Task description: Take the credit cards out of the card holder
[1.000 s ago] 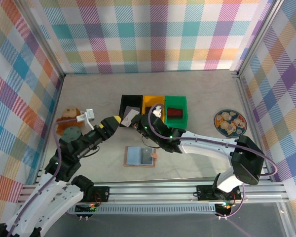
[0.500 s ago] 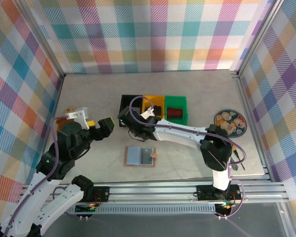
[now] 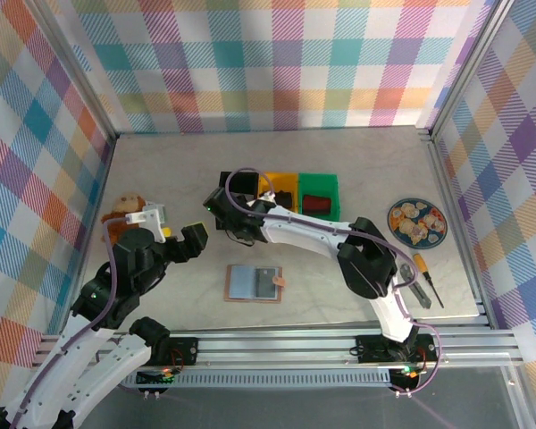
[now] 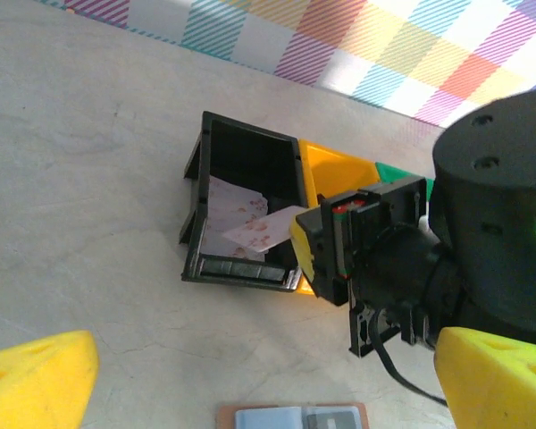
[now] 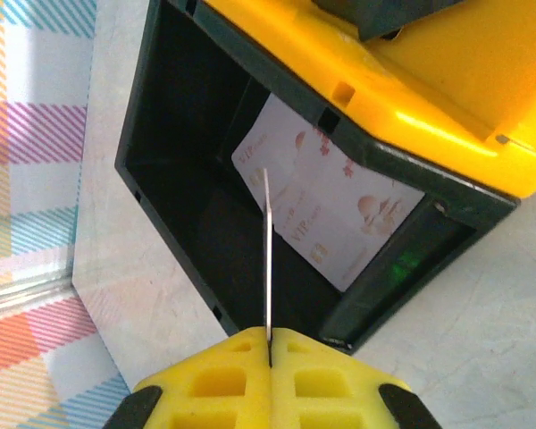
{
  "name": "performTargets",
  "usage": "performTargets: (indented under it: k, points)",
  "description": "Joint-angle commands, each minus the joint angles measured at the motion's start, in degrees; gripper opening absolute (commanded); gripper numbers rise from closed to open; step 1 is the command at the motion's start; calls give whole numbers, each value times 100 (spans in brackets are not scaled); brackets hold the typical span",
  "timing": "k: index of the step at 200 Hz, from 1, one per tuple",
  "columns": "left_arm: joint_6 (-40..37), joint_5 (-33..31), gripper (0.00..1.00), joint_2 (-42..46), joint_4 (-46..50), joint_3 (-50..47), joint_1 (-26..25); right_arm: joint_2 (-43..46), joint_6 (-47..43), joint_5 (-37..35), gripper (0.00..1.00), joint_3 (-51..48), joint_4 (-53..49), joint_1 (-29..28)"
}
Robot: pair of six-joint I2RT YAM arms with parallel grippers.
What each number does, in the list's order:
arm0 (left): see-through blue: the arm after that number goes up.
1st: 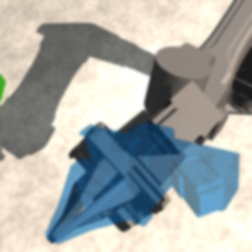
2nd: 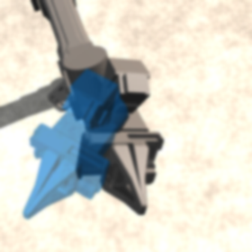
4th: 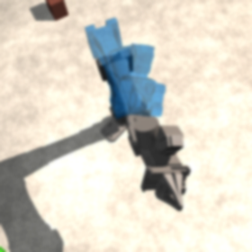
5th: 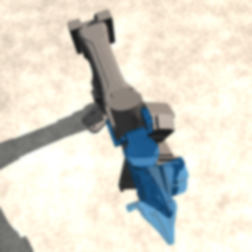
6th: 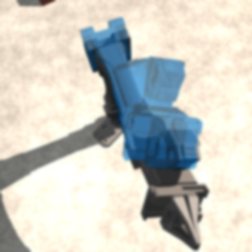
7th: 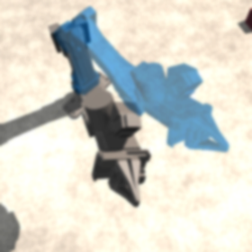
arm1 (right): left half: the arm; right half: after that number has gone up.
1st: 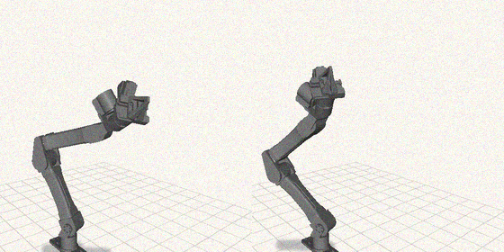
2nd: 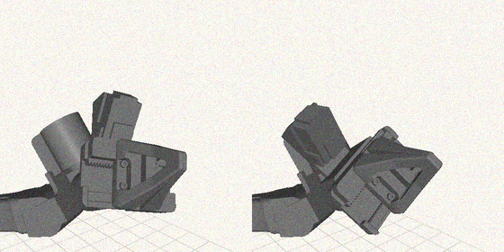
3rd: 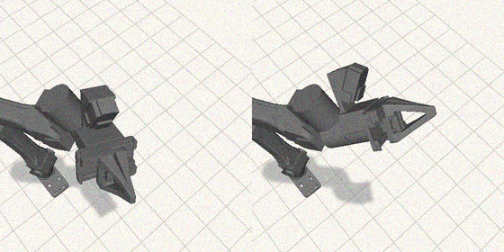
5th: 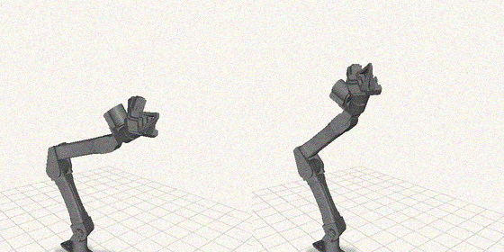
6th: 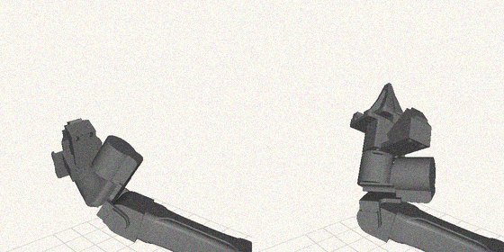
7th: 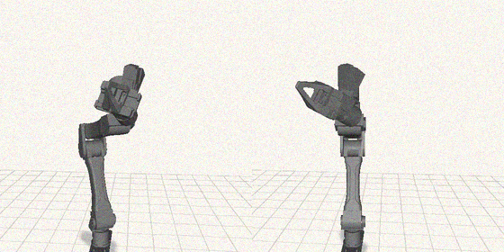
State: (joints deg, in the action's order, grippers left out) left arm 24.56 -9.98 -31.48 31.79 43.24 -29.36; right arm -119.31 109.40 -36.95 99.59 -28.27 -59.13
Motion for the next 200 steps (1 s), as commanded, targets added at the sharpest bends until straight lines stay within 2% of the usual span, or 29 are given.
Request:
performTargets:
  k: [1,106,200]
  points:
    - [-117,22,96,80,-102,-65,36,-246,353,-238,0,292,-442,77]
    - [-162,144,97,90,-191,-151,32,-1426,782,-551,0,1770,-1085,266]
    - [-170,260,97,72,-226,-167,27,-1920,1165,-401,0,2039,-1055,322]
